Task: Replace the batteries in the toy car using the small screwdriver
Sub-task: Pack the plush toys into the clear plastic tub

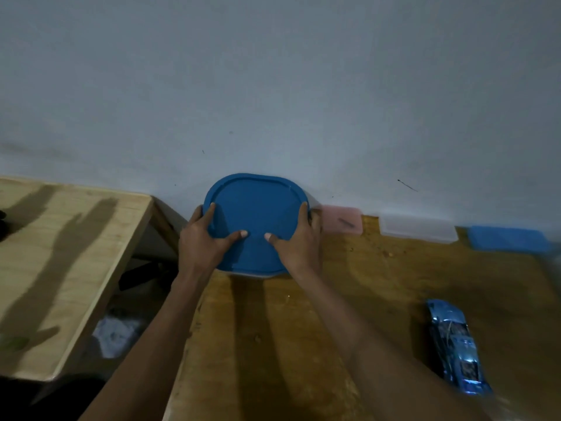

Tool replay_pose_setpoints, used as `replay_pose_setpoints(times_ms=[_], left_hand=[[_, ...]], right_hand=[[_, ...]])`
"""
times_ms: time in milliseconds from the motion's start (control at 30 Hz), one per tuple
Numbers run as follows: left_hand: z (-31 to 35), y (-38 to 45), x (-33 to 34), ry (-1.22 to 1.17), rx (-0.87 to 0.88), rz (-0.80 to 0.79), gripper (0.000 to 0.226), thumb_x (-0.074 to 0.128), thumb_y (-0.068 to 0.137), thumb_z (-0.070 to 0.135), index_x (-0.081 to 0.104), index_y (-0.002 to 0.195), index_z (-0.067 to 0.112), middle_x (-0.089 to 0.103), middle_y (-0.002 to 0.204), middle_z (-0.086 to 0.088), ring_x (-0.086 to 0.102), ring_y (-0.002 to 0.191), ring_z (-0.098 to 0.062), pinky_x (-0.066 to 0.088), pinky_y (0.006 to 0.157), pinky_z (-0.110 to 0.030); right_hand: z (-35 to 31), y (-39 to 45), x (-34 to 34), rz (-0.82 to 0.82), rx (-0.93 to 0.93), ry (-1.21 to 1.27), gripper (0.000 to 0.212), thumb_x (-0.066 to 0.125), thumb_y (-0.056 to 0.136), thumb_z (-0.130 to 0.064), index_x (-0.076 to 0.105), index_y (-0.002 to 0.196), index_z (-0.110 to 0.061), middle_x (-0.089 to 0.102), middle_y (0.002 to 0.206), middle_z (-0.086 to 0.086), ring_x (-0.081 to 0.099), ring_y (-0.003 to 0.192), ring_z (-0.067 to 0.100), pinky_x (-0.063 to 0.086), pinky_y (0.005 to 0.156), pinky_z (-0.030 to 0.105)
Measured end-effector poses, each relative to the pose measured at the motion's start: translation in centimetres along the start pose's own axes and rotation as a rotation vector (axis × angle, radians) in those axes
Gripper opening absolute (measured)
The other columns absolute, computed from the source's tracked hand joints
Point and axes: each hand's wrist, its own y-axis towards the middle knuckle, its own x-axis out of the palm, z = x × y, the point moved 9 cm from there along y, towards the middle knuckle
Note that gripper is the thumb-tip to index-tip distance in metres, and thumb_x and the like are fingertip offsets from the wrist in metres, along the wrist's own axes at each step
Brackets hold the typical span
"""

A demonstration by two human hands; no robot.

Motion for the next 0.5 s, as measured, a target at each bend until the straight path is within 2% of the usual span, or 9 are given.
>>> replay_pose_setpoints(times_ms=[67, 167, 300, 400, 500], left_hand=[[-0.4, -0.1, -0.2, -0.002, 0.014, 0.016, 0.103, 0.079, 0.071, 0.063, 0.044, 0.15, 0.007, 0.052, 0.147, -0.009, 0.053, 0.129, -0.029, 0.052, 0.102, -0.044], [-1.1, 0.0, -0.2, 0.004, 0.032, 0.016, 0.103, 0.074, 0.071, 0.068, 0.044, 0.149, 0.008, 0.055, 0.145, -0.006, 0.057, 0.126, -0.029, 0.056, 0.099, -0.047], [-1.3, 0.6, 0.1, -0.008, 0.036, 0.016, 0.1, 0.074, 0.076, 0.065, 0.041, 0.151, 0.009, 0.054, 0.143, -0.004, 0.056, 0.126, -0.026, 0.056, 0.099, -0.044], [-1.8, 0.5, 0.8, -0.001, 0.041, -0.007, 0.098, 0.07, 0.079, 0.068, 0.037, 0.152, 0.011, 0.052, 0.142, -0.004, 0.054, 0.125, -0.026, 0.056, 0.096, -0.045], [-2.0, 0.5, 1.0, 0.019, 0.016, -0.028, 0.097, 0.066, 0.08, 0.07, 0.035, 0.153, 0.014, 0.048, 0.145, -0.007, 0.048, 0.132, -0.03, 0.053, 0.1, -0.049]], right_hand=[[0.1, -0.5, 0.7, -0.044, 0.004, 0.018, 0.108, 0.076, 0.082, -0.051, 0.007, 0.161, -0.022, 0.016, 0.161, 0.002, 0.02, 0.147, 0.026, 0.034, 0.114, 0.038], [0.1, -1.1, 1.4, -0.064, 0.008, 0.033, 0.106, 0.074, 0.086, -0.046, 0.003, 0.161, -0.021, 0.007, 0.165, 0.001, 0.015, 0.15, 0.023, 0.03, 0.116, 0.033], [-0.1, -0.6, 2.1, -0.066, 0.016, 0.051, 0.11, 0.075, 0.084, -0.05, 0.001, 0.161, -0.023, 0.006, 0.165, 0.001, 0.019, 0.15, 0.025, 0.037, 0.116, 0.041], [0.0, -0.5, 2.4, -0.088, 0.034, 0.037, 0.11, 0.075, 0.084, -0.05, 0.0, 0.16, -0.025, 0.004, 0.165, 0.0, 0.021, 0.149, 0.026, 0.04, 0.113, 0.042], [-0.3, -0.3, 2.1, -0.124, 0.052, -0.003, 0.111, 0.076, 0.083, -0.05, 0.002, 0.16, -0.023, 0.006, 0.165, 0.003, 0.023, 0.149, 0.028, 0.043, 0.11, 0.045]])
